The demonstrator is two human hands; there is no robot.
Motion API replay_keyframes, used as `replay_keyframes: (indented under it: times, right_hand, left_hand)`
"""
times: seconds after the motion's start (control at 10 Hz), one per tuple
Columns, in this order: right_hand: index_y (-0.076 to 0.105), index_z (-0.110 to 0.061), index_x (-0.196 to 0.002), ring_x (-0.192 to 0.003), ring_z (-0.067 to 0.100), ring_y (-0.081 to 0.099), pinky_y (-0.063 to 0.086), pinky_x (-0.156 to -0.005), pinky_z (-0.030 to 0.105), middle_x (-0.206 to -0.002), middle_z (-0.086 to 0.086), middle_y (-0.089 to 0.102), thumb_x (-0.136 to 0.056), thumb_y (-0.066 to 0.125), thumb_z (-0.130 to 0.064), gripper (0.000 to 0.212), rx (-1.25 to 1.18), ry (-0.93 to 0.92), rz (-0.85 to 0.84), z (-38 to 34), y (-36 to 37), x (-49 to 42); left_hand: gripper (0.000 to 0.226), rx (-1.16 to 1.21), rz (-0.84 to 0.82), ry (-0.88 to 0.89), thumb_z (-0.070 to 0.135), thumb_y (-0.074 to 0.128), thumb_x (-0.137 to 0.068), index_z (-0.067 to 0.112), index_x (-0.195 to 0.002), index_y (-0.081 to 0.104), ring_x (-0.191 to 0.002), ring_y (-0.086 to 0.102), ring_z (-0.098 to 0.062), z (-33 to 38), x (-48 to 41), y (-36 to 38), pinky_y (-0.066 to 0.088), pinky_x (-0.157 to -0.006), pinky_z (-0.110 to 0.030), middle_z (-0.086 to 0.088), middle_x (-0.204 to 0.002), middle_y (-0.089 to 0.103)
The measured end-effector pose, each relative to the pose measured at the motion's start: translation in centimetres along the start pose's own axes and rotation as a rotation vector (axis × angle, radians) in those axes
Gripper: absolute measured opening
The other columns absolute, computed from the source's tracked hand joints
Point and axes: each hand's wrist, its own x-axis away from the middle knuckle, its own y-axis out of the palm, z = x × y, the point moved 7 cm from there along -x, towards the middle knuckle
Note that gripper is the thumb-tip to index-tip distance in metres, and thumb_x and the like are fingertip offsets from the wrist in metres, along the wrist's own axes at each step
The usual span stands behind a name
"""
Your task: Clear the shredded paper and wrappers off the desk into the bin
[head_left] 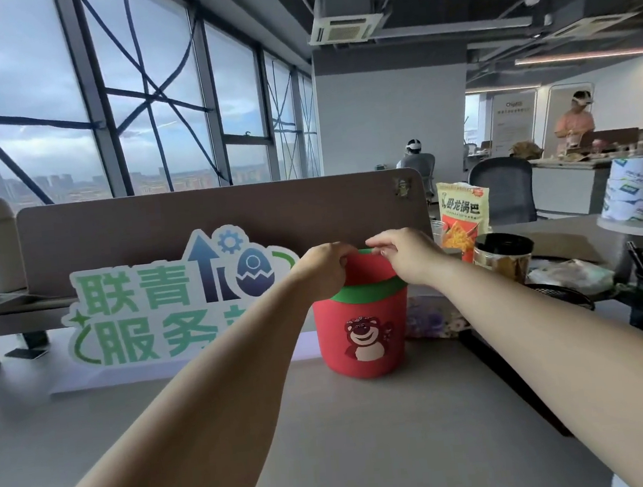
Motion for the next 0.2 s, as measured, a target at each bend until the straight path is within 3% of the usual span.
replay_keyframes:
  times: [0.1,0.2]
  right_hand:
    - [0.062,-0.015,-0.119,-0.119,0.020,0.055,0.041,-0.102,0.030,-0.125,0.005,0.062,-0.093,0.046,-0.009,0.031,-0.025,-0.031,0.007,-0.3,-0.6,0.3]
    - [0.064,-0.017,-0.116,-0.105,0.011,0.057,0.038,-0.090,0.023,-0.120,0.003,0.064,-0.094,0.048,-0.013,0.028,-0.216,0.008,0.147,-1.0,-3.1,0.8]
  left_hand:
    - [0.033,-0.012,0.022,0.020,0.014,0.041,-0.094,0.015,-0.122,0.058,-0.111,0.056,-0.030,0.2,0.2,-0.4,0.044,-0.088,-0.030,-0.009,-0.123,0.061]
    - [0.031,0.158,0.173,0.037,0.020,0.049,-0.094,0.015,-0.123,0.059,-0.115,0.056,-0.024,0.4,0.3,-1.9,0.041,-0.094,-0.026,-0.005,-0.127,0.061]
